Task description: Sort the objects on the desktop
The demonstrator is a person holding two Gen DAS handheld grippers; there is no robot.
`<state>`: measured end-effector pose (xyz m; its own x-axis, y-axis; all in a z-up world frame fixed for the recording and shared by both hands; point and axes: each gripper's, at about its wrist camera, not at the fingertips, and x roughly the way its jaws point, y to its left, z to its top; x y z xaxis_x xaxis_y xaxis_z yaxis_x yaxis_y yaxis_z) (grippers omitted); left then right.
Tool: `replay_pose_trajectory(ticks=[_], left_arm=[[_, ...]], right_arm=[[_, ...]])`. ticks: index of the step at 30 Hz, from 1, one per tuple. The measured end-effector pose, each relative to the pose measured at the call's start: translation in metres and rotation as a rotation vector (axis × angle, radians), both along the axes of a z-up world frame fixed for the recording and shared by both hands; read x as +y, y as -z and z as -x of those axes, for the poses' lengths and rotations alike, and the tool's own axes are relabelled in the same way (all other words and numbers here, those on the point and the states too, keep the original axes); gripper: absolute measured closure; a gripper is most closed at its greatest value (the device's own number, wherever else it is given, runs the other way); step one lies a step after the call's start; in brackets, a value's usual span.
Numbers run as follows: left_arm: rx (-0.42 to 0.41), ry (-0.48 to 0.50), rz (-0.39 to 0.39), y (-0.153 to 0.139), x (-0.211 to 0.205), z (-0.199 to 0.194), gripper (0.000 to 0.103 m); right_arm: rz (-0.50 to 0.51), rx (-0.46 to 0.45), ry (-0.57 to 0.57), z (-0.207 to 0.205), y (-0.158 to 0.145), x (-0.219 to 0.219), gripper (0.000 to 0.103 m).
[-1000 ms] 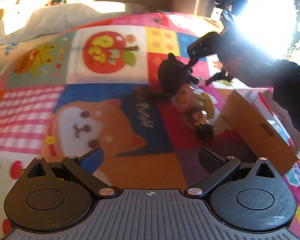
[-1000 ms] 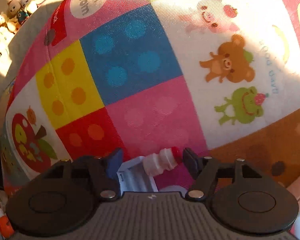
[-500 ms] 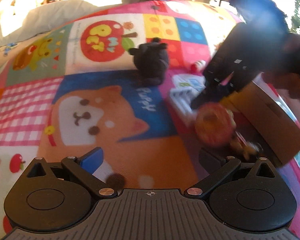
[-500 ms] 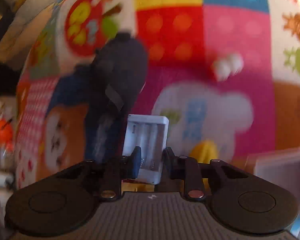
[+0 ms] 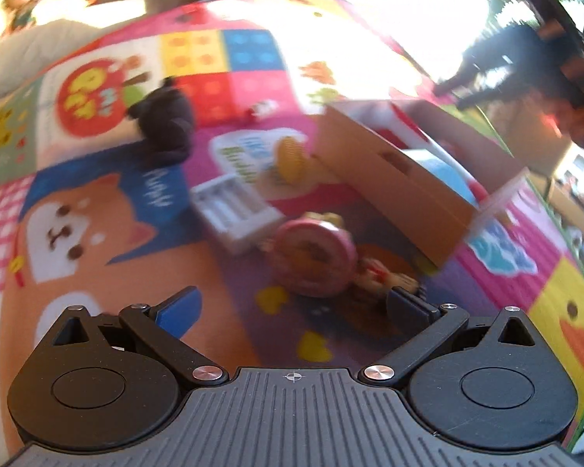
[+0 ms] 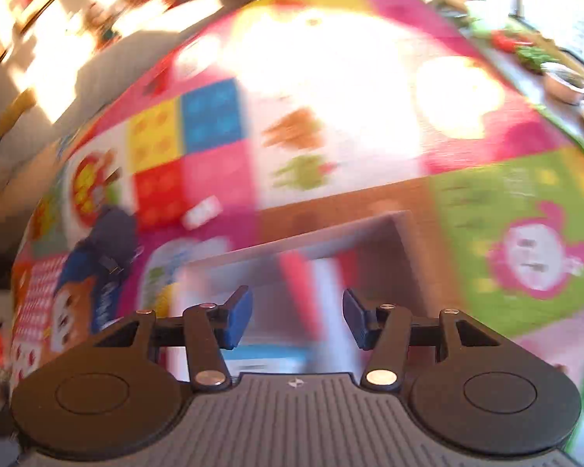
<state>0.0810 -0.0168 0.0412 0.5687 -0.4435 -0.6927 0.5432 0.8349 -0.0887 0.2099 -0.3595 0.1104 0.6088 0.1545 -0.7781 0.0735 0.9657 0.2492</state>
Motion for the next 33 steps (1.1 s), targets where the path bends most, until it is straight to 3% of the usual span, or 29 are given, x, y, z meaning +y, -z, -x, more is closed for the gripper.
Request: replay_pose_trajectory(ticks=[5,8,10,12,16,19,24,27,29,31,33], left_arm=[[-0.031,0.042,-0.033,0.003,-0.031,0.007,0.0],[-0.017,0.068,-0.027,0.009,-0.041,0.006,0.0],[-0.029,0.062,-0.066,0.015,-0.045,0.006,0.0],[-0.051,0.05,-0.083,0.017,-0.042,0.006,0.0],[-0.08,-0.03,-0.094,0.013,-0.02,-0.006,0.0],[-0.075,-0.141,-0.095,0.012,0.004,-0.021,0.0],[0.057,-0.176,0.049,0.01,0.031,-0.032,0.0],[0.054,-0.166,0.061,0.007,0.025,-0.029,0.0],[0.053,-0.138,0.09,0.004,0.018,-0.026,0.0],[0.055,-0.1,0.133,-0.002,0.01,-0.023,0.0],[0.055,-0.053,0.167,-0.007,-0.002,-0.019,0.0]], right_arm=[[0.055,-0.02,-0.056,-0.02,0.005,0.025,0.051],[0.032,0.007,-0.097,-0.06,0.01,0.066,0.051],[0.018,0.038,-0.126,-0.092,0.019,0.101,0.051],[0.102,0.064,-0.139,-0.126,0.033,0.143,0.049],[0.36,0.077,-0.152,-0.174,0.067,0.196,0.049],[0.341,0.108,-0.17,-0.184,0.078,0.197,0.056],[0.305,0.087,-0.257,-0.154,0.064,0.195,0.057],[0.137,0.121,-0.387,-0.11,0.038,0.183,0.056],[-0.001,0.141,-0.455,-0.078,0.02,0.166,0.049],[-0.052,0.075,-0.414,-0.046,-0.003,0.136,0.035],[-0.051,-0.022,-0.274,-0.021,-0.021,0.088,0.026]])
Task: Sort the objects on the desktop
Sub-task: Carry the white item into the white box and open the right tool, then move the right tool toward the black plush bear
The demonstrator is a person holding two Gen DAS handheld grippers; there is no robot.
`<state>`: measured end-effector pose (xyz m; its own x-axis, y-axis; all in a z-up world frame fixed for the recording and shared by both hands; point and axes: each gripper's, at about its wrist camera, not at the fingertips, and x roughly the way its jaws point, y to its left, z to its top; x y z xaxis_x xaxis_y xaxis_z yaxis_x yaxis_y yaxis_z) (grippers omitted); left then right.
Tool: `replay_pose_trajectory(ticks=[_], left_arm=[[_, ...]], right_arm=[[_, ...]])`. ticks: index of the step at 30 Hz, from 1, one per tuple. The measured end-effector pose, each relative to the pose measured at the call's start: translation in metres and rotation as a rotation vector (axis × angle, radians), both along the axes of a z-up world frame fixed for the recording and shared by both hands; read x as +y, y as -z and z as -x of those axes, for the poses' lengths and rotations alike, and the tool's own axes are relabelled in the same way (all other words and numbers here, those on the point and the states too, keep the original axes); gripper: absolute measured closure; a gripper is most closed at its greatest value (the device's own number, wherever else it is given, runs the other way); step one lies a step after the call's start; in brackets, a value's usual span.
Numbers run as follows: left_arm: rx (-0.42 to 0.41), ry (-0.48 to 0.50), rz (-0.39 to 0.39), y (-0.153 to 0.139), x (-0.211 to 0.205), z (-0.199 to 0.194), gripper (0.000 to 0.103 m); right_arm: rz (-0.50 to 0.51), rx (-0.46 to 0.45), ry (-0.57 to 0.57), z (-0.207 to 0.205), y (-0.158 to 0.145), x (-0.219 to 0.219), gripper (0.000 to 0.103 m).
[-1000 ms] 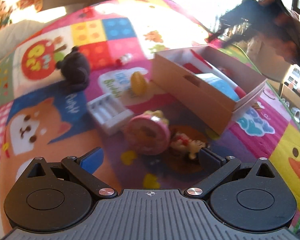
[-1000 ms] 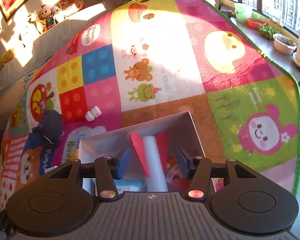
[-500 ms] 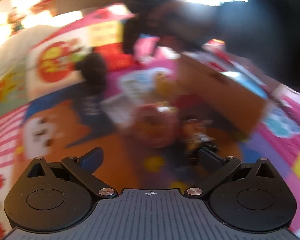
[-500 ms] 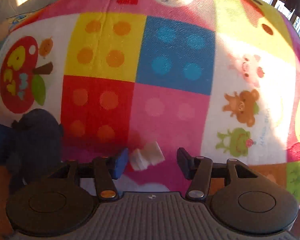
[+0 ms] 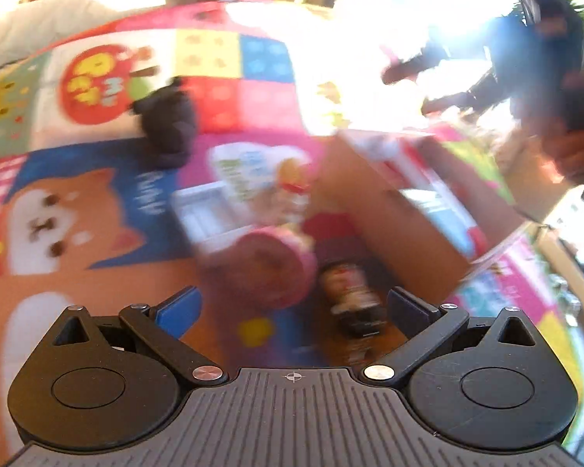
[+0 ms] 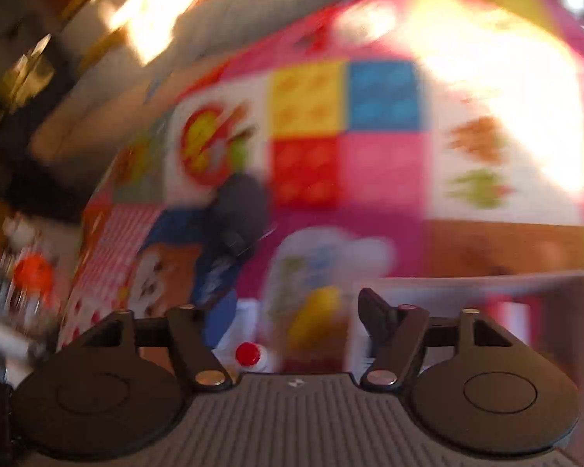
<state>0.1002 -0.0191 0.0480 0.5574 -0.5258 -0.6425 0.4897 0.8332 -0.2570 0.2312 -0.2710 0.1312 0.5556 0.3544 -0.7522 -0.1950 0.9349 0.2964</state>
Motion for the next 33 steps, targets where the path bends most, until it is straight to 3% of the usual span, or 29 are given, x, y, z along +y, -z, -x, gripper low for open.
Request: replay_pose_trajectory(ticks=[3,5,7,10,12,16,19,24,26,28,31,33], left_arm=[[-0.019,0.081,0.026,-0.005,-0.025,0.008,0.0],[-0.031,0.136,0.037,-0.007,-0.044,0.015,0.0],[-0.049,0.2,0.057,-0.008,-0.061,0.024,0.0],[-0.088,0.246,0.05,-0.004,-0.086,0.029,0.0],[-0.111,0.246,0.034,0.001,-0.1,0.028,0.0],[-0.087,0.239,0.033,0.011,-0.114,0.018,0.0],[-0.094,0.175,0.02,0.011,-0.112,0.014,0.0],[-0.026,0.161,0.05,0.004,-0.096,0.021,0.0],[-0.025,0.223,0.042,0.002,-0.087,0.035,0.0],[-0.081,0.247,-0.011,-0.001,-0.073,0.054,0.0],[-0.217,0.139,-0.166,-0.001,-0.049,0.074,0.0],[-0.239,0.041,-0.227,-0.001,-0.037,0.072,0.0]], right_arm=[[0.078,-0.086,0.256,0.027,-0.002,-0.08,0.019],[0.096,-0.045,0.399,0.038,0.013,-0.129,0.019],[0.016,0.036,0.471,0.053,0.035,-0.168,0.019],[-0.169,0.091,0.439,0.078,0.06,-0.186,0.019],[-0.222,0.09,0.385,0.088,0.068,-0.179,0.019],[-0.178,0.058,0.297,0.105,0.066,-0.154,0.015],[-0.211,0.069,0.256,0.119,0.068,-0.149,0.014],[-0.25,0.09,0.239,0.131,0.071,-0.142,0.013],[-0.219,0.082,0.225,0.138,0.07,-0.135,0.013],[-0.185,0.064,0.221,0.149,0.067,-0.13,0.015],[0.004,-0.087,0.236,0.177,0.048,-0.109,0.015],[0.146,-0.208,0.187,0.2,0.034,-0.084,0.015]])
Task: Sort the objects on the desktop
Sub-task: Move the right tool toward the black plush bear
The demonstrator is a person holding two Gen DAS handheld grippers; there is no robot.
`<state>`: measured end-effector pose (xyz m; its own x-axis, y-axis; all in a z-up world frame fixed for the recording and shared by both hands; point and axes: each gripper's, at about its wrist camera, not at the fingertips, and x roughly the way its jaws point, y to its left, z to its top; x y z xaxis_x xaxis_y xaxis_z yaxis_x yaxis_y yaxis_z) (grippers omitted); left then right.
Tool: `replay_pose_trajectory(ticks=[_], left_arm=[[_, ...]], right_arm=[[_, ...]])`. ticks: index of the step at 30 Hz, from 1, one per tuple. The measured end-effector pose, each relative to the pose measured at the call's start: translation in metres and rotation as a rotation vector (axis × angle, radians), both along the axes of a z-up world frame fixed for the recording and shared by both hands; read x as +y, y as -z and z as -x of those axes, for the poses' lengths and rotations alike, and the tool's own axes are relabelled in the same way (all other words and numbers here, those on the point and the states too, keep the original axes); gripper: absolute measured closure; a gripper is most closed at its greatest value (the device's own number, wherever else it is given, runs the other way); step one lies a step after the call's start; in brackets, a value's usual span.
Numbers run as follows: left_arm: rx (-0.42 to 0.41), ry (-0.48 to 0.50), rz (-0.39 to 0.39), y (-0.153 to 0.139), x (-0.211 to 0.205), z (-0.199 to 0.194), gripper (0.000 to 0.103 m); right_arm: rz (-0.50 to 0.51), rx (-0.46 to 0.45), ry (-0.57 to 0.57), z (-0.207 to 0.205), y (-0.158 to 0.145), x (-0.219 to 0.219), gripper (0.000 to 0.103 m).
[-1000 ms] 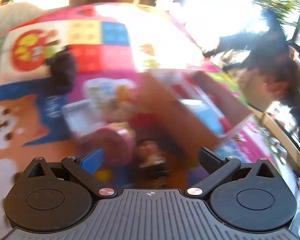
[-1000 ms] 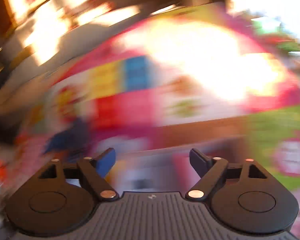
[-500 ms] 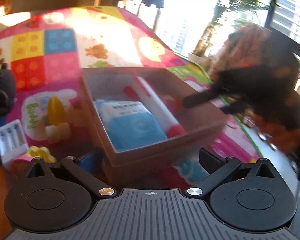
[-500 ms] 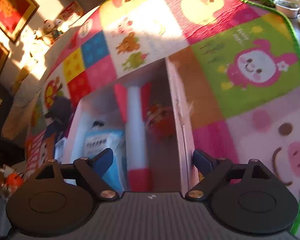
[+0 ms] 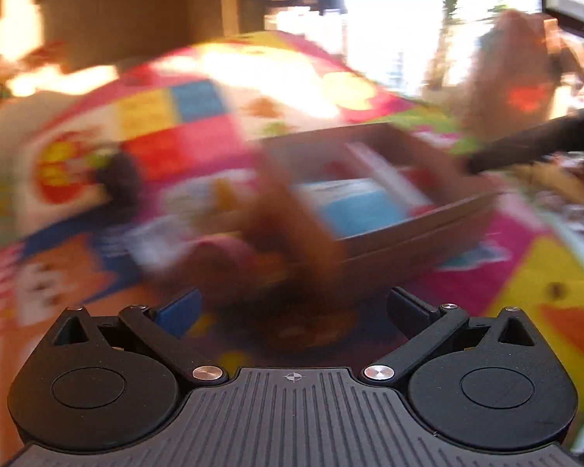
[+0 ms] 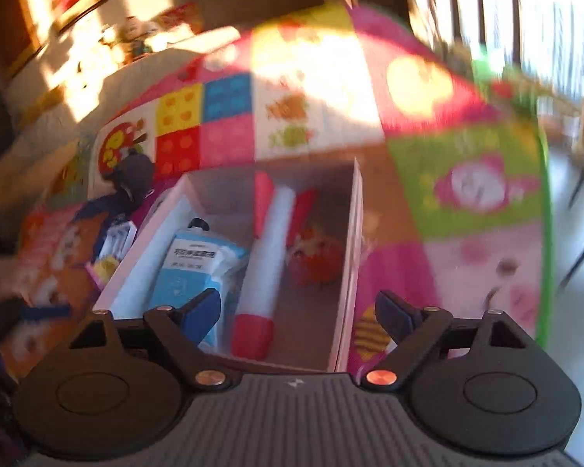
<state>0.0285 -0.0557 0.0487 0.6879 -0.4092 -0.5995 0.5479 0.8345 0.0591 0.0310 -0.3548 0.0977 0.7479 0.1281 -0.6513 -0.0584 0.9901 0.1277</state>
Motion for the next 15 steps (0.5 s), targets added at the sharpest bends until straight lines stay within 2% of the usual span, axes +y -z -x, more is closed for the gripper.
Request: replay_pose_trajectory(ticks=[2,4,7,10,15], left_arm=[[0.006,-0.086,0.001,0.001,0.013,-0.008,0.0],[0.029,-0.152,0.019,0.002,0.026,-0.019,0.0],[0.068,-0.216,0.062,0.004,0.039,-0.026,0.0],[0.061,-0.242,0.069,0.004,0.044,-0.025,0.0],[0.051,-0.243,0.06,0.004,0.046,-0.021,0.0]], right_arm=[[0.074,-0.065,-0.095,0.021,-0.008,0.026,0.015],[0.088,-0.083,-0.205,0.036,-0.008,0.05,0.018],[0.043,0.006,-0.372,0.04,0.008,0.077,0.027],[0.041,0.106,-0.359,0.025,0.031,0.09,0.03],[0.019,0.108,-0.284,-0.012,0.046,0.09,0.037]])
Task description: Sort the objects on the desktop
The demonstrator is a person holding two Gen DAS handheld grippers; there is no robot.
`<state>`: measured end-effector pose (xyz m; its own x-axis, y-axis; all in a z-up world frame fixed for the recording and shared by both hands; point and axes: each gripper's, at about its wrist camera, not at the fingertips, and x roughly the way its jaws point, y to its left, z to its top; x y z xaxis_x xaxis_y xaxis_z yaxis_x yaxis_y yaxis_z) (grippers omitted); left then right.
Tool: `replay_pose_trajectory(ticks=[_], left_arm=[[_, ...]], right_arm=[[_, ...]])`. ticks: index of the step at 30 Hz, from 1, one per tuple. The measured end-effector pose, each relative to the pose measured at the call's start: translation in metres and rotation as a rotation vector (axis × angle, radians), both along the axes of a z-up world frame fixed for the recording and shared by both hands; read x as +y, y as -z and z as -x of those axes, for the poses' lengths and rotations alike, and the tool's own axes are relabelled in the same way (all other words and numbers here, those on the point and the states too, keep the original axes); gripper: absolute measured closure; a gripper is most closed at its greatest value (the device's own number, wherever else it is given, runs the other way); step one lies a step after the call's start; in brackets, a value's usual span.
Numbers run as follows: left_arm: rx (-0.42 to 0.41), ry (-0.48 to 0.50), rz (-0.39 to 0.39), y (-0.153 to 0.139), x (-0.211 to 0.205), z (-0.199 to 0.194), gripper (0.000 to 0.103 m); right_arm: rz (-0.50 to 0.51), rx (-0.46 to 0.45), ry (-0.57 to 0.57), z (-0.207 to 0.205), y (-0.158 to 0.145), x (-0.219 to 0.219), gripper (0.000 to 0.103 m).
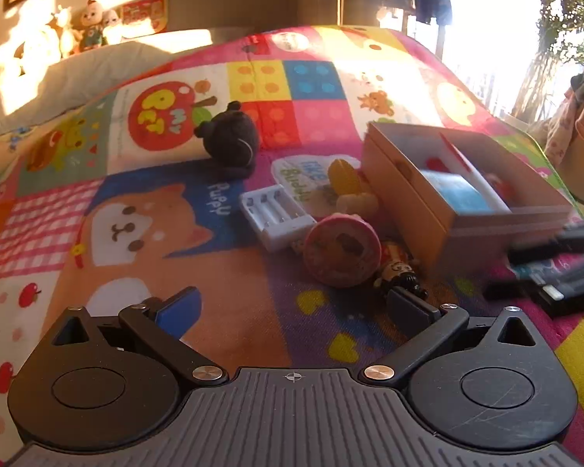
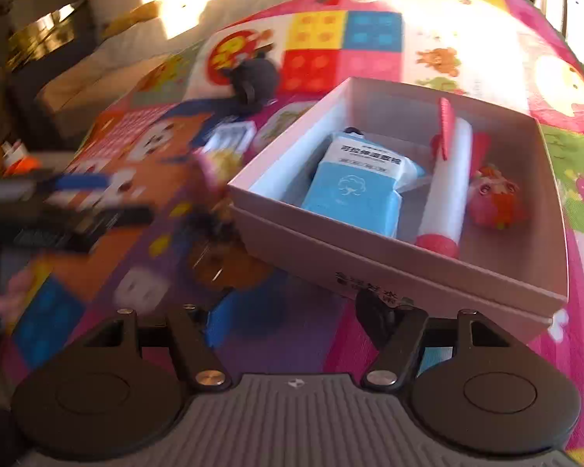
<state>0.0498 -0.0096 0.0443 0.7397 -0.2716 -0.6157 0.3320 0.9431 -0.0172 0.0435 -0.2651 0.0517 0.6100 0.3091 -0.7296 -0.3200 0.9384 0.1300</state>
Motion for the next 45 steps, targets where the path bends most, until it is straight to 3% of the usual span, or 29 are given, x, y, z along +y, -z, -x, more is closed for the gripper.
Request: replay_pose_trajectory(ticks=[4,8,9,10,12,15,19,20,21,22,23,25,27,32,33,34,35,38,42,45], left_arm=[[0.013,-0.057,0.011,-0.001,0.011,-0.006,0.0],[0.062,-0.109,0.051,0.001,0.03,-0.014,0.0],[0.076,-0.128,0.051,0.002,0.033,-0.017,0.0],[0.089,-0.152,0.044,0.003,0.036,-0.021,0.0],[0.118,-0.2,0.025,0.006,0.041,-0.028,0.0],[0.162,-0.209,0.009,0.01,0.048,-0.034,0.0],[0.184,-0.23,0.041,0.01,0.063,-0.035,0.0],[0.187,-0.232,0.051,0.01,0.067,-0.036,0.0],[0.189,-0.231,0.059,0.01,0.07,-0.036,0.0],[0.192,-0.228,0.064,0.01,0.072,-0.037,0.0],[0.193,-0.222,0.065,0.01,0.072,-0.038,0.0],[0.188,-0.207,0.065,0.01,0.072,-0.039,0.0],[0.191,-0.196,0.063,0.011,0.071,-0.04,0.0],[0.17,-0.12,0.05,0.009,0.059,-0.032,0.0],[0.156,-0.098,0.045,0.008,0.057,-0.028,0.0],[0.142,-0.07,0.038,0.007,0.054,-0.022,0.0],[0.131,-0.036,0.03,0.007,0.05,-0.015,0.0],[0.117,0.064,0.018,0.012,0.035,0.002,0.0],[0.119,0.059,-0.011,0.016,0.012,0.013,0.0],[0.102,0.09,0.028,0.007,0.007,0.023,0.0]], right_arm=[[0.131,-0.079,0.078,-0.015,-0.002,0.015,0.038],[-0.001,-0.061,-0.13,-0.012,-0.046,0.039,0.036],[-0.038,-0.056,-0.148,-0.02,-0.061,0.047,0.027],[-0.074,-0.054,-0.133,-0.034,-0.076,0.056,0.012],[-0.158,-0.045,-0.071,-0.077,-0.098,0.077,0.0],[-0.153,0.003,-0.031,-0.157,-0.098,0.119,0.0],[0.041,0.012,0.068,-0.243,-0.063,0.179,0.0],[0.084,0.032,0.08,-0.258,-0.049,0.192,0.001],[0.122,0.066,0.077,-0.273,-0.035,0.202,0.011],[0.164,0.091,0.07,-0.281,-0.024,0.21,0.036],[0.215,0.111,0.069,-0.284,-0.015,0.218,0.045],[0.291,0.07,0.049,-0.273,-0.013,0.226,0.053],[0.273,0.028,0.001,-0.252,-0.028,0.219,0.055],[0.066,0.017,-0.14,-0.165,-0.085,0.162,0.059],[0.046,0.014,-0.158,-0.141,-0.092,0.148,0.063],[0.026,0.017,-0.169,-0.121,-0.096,0.133,0.073],[0.004,0.027,-0.176,-0.1,-0.099,0.118,0.075],[-0.095,0.061,-0.177,-0.054,-0.099,0.081,0.075],[-0.173,0.048,-0.12,-0.026,-0.08,0.05,0.073],[-0.015,-0.042,-0.051,-0.002,-0.061,0.045,0.064]])
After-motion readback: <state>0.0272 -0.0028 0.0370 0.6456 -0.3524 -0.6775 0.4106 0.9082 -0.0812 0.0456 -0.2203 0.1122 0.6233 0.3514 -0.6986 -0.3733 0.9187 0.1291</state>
